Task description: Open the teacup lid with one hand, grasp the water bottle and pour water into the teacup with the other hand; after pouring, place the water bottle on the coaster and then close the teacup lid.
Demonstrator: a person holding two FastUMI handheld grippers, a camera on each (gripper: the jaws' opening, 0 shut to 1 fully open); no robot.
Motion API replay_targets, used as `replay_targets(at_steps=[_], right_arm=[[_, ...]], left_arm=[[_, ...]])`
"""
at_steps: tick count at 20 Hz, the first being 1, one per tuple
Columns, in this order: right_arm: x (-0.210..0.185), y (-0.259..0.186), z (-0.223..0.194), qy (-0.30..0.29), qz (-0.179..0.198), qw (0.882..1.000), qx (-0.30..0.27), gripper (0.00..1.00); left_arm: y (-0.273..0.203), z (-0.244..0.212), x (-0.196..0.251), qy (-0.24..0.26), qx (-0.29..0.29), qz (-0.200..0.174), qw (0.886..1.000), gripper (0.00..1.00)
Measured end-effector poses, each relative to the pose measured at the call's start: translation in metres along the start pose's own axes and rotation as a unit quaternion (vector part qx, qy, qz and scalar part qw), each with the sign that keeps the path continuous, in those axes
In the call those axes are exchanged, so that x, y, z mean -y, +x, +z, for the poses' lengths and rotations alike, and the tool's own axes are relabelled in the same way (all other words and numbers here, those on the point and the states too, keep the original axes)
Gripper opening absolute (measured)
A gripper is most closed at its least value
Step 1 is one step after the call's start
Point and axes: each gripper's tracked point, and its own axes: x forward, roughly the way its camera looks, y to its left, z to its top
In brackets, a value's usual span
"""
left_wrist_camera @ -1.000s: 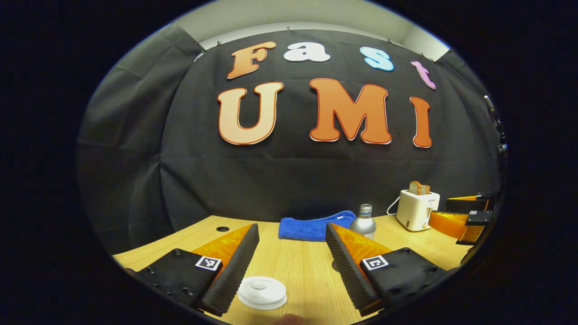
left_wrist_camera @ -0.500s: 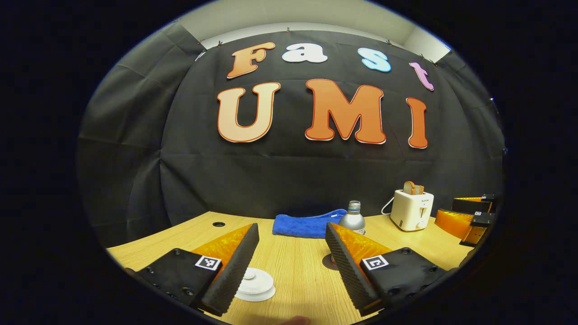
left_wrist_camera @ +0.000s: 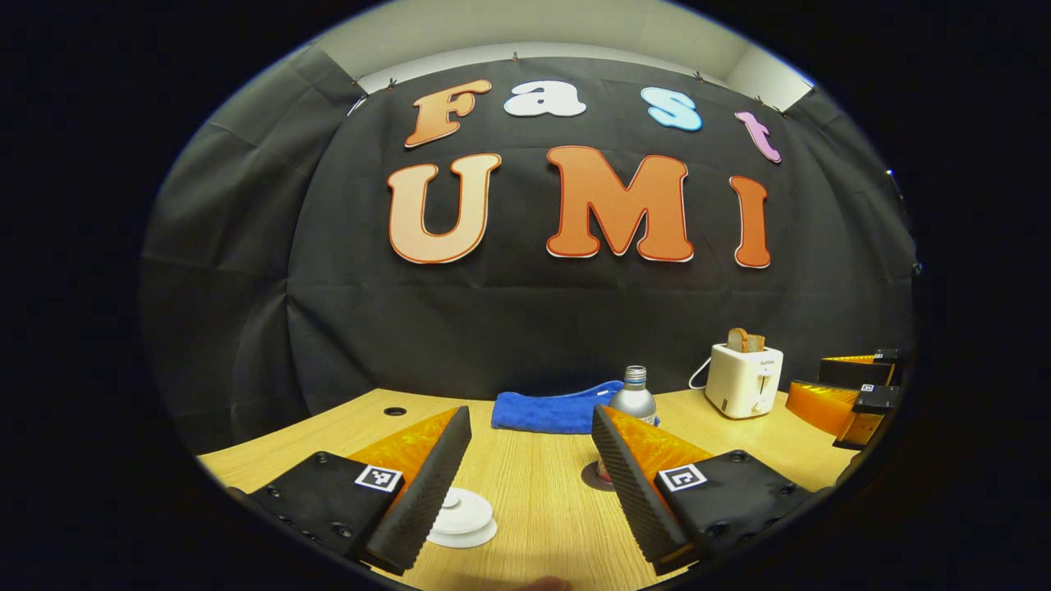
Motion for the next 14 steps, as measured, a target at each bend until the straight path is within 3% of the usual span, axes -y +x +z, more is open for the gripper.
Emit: replay_targets(at_steps=[14], right_arm=[[-0.0043, 0.0009, 0.0014, -0.002, 0.004, 1.0, -0.001, 0.97]], left_arm=[[0.002, 0.0036, 0.0014, -0.001, 0.007, -0.002, 1.0, 1.0]])
